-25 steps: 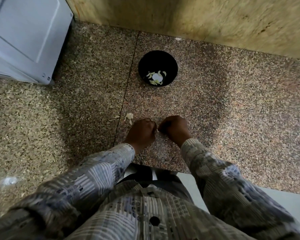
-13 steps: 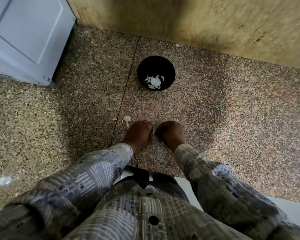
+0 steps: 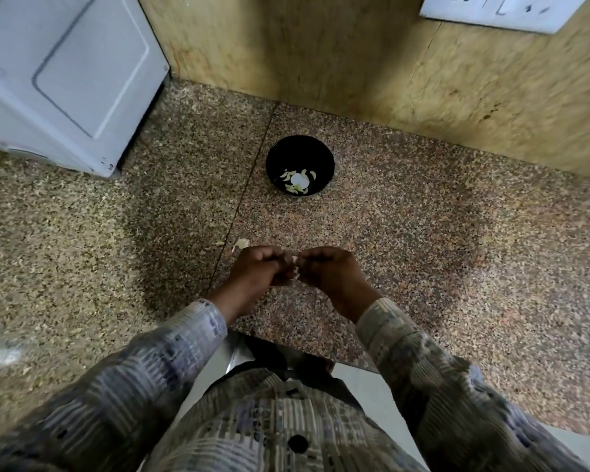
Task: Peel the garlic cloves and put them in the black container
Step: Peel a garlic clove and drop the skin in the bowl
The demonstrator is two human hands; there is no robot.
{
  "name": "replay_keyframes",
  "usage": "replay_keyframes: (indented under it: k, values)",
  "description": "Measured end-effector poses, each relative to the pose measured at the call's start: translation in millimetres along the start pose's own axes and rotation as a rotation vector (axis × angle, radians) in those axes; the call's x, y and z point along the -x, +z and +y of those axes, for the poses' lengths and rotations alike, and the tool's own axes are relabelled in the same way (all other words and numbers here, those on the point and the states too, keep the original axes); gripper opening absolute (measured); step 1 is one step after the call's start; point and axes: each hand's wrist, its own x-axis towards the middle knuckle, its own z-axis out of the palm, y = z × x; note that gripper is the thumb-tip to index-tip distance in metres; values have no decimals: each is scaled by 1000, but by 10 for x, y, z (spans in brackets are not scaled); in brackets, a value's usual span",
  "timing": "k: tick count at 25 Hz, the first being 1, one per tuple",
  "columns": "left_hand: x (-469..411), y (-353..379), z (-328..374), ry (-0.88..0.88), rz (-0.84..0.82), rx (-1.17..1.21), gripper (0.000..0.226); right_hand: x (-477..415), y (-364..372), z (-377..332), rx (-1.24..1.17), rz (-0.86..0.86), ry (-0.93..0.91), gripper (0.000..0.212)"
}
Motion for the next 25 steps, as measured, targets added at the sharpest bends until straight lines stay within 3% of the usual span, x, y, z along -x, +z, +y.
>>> replay_keyframes:
  k: [1,4,5,6,8,9,10,11,12,13,14,15,16,17,18,20,21,22,23,25]
  values:
    - [79,43,101,-51,2,72,10,70,-24,-34,79,1,-97,11]
    - [311,157,435,-233,-23,202,18,204,-115,-181,662,43,-717,7]
    - [393,213,533,-228,-11,204,19,255,-132,-248,751,47,-835,9]
    - [478,272,598,-123,8,129,17,289,-146,-326,732,58,-830,9]
    - [586,349,628,404,144,-293,8,407,-164,-595,266,20,-398,7]
    - [645,368,652,719,217,-572,6,494,-171,-709,-36,-109,-108,8]
    - [681,368,678,971,247,-787,5,531,-194,-789,-223,-183,61,11]
    - [712,382,691,1108,263,-912,4,551,-227,-826,-255,-195,91,13]
    - [753,438,709,1105,276,-906,5,566,-268,-826,-152,-157,-28,13]
    - [809,513,762,945,283,-710,8,584,-313,-819,82,-44,-308,10]
    - [873,605,843,609,242,-340,14,601,-376,-812,380,74,-651,9]
    - [954,698,916,266,101,59,19,620,-435,-812,596,117,-937,11]
    - [992,737,955,65,5,331,23,629,-472,-821,697,113,-1088,14]
    - [1013,754,947,54,-10,350,24,639,-488,-825,671,86,-1104,16]
    - [1024,775,908,211,42,213,23,684,-486,-849,546,63,-996,18]
    - [1069,753,826,824,258,-325,18,804,-458,-934,50,-92,-515,21]
    - [1090,728,799,1020,324,-491,16,870,-438,-972,-170,-211,-297,22]
    - [1089,729,774,1074,342,-488,13,899,-435,-999,-304,-283,-175,22]
    - [1116,781,797,997,318,-286,11,922,-432,-1013,-340,-316,-159,18]
    - [1221,897,900,626,153,240,11,941,-433,-982,-244,-280,-385,8]
